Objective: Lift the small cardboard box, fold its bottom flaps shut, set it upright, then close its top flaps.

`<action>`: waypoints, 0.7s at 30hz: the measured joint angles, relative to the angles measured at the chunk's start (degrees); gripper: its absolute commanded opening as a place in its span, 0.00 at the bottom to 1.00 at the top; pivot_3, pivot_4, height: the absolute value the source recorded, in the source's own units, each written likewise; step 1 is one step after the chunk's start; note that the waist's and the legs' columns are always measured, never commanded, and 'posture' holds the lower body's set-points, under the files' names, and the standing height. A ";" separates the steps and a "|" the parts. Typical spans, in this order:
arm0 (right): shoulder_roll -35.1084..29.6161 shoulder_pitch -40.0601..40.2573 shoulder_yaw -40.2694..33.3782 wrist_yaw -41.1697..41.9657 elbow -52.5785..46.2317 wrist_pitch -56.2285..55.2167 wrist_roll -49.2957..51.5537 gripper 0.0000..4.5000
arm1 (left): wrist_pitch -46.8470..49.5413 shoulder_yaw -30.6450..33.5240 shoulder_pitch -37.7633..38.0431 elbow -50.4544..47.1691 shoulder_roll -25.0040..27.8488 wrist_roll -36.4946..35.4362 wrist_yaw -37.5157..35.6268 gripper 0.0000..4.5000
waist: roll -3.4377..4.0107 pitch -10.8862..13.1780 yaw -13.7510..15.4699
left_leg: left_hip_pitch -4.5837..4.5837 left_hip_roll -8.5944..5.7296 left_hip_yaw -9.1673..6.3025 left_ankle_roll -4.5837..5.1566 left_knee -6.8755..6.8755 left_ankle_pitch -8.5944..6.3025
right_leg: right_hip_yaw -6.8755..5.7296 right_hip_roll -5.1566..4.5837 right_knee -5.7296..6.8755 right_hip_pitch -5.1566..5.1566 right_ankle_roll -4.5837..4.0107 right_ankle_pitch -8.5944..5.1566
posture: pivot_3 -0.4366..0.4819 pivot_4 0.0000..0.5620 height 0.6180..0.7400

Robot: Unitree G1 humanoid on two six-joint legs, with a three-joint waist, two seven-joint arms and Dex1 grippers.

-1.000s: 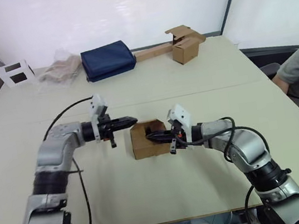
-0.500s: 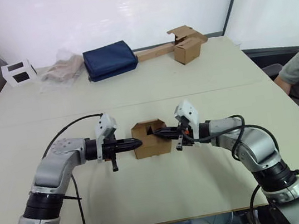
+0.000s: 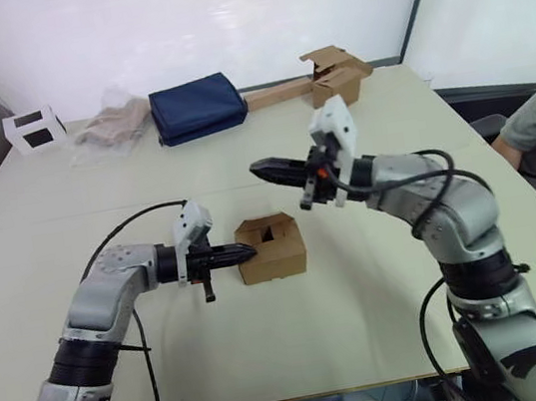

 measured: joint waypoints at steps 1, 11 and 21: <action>0.47 0.04 0.94 0.11 2.31 -0.96 -1.06 0.00 | 0.05 0.00 0.02 -0.07 0.00 -0.02 0.14 0.02 | 0.00 0.00 -0.04 | 0.00 0.00 0.01 0.00 0.00 0.00 | 0.00 0.00 0.00 -0.01 0.00 0.00 | 0.48 0.27 1.00; -1.23 9.72 10.24 7.18 5.98 -8.31 -7.79 0.00 | 0.38 0.10 0.99 -1.87 0.53 -0.04 1.91 0.02 | 0.00 0.00 -0.08 | 0.01 0.00 0.00 0.00 0.02 0.00 | 0.00 0.01 0.06 -0.02 0.00 0.00 | 0.48 0.27 1.00; -1.15 11.81 9.53 6.58 3.76 -9.06 -9.17 0.00 | 2.86 4.35 -7.86 1.91 0.79 -3.65 2.19 0.02 | -0.01 -0.01 0.01 | 0.01 0.00 -0.02 0.00 0.06 0.00 | -0.02 0.01 0.03 0.05 0.00 0.00 | 0.48 0.27 1.00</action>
